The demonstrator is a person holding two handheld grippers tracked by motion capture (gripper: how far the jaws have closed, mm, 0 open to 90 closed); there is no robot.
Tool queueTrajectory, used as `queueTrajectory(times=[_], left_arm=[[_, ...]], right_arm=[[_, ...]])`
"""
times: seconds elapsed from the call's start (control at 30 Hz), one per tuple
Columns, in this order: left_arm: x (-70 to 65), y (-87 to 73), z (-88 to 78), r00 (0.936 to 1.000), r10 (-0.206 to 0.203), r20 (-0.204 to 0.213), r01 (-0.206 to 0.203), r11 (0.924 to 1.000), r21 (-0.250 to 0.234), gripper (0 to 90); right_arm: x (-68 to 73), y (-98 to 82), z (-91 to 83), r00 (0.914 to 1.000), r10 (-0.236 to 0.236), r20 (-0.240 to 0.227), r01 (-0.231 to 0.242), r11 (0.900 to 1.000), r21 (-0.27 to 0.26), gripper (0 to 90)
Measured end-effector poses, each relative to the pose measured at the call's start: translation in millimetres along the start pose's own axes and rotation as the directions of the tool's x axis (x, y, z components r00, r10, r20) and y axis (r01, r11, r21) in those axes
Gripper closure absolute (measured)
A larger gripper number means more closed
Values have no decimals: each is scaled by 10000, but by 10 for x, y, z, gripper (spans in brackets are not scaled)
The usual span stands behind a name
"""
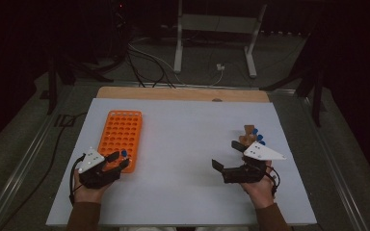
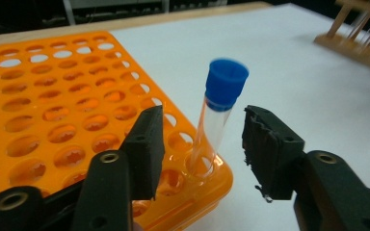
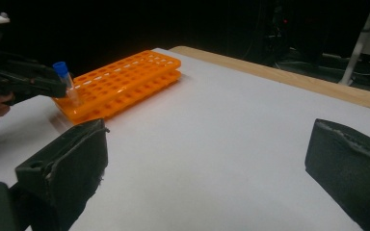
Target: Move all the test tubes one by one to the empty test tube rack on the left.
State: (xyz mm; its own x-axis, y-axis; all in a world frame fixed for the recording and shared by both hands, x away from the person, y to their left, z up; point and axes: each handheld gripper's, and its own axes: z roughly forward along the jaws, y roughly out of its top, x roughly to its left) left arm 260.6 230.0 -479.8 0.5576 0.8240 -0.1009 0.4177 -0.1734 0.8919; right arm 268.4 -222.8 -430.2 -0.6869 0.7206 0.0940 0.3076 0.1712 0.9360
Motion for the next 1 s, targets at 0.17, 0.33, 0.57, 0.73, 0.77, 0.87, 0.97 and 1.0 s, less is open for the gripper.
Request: queueTrajectory(times=[0.17, 0.33, 0.57, 0.73, 0.77, 0.87, 0.97, 1.0], left_arm=[[23, 30, -115, 9991, -410, 132, 416, 9978, -509, 332], [23, 39, -204, 9983, -571, -68, 564, 9951, -810, 147], [79, 18, -263, 9950, -729, -681, 657, 9925, -1032, 5], [99, -2, -257, 9931, -855, -802, 772, 9919, -1010, 5], [101, -5, -256, 9928, -862, -826, 778, 9920, -997, 5], [109, -11, -248, 9919, -840, -952, 749, 9925, -962, 5], [114, -19, -238, 9914, -879, -968, 791, 9927, -915, 5], [114, -21, -236, 9913, -887, -976, 800, 9928, -895, 5]], right_arm=[[-3, 59, -40, 9989, -336, 321, 335, 9994, 61, 14], [-93, 175, -190, 9976, -300, 630, 314, 9993, -213, 14], [-401, 233, -434, 9921, -79, 1250, 109, 9997, -233, 23], [-612, 152, -589, 9818, 202, 1889, -145, 9994, -316, 53], [-646, 119, -609, 9794, 253, 2005, -206, 9995, -252, 59], [-731, -6, -655, 9738, 358, 2247, -374, 9993, 29, 80], [-792, -142, -685, 9697, 522, 2385, -596, 9979, 237, 112], [-808, -182, -690, 9692, 578, 2394, -684, 9970, 362, 125]])
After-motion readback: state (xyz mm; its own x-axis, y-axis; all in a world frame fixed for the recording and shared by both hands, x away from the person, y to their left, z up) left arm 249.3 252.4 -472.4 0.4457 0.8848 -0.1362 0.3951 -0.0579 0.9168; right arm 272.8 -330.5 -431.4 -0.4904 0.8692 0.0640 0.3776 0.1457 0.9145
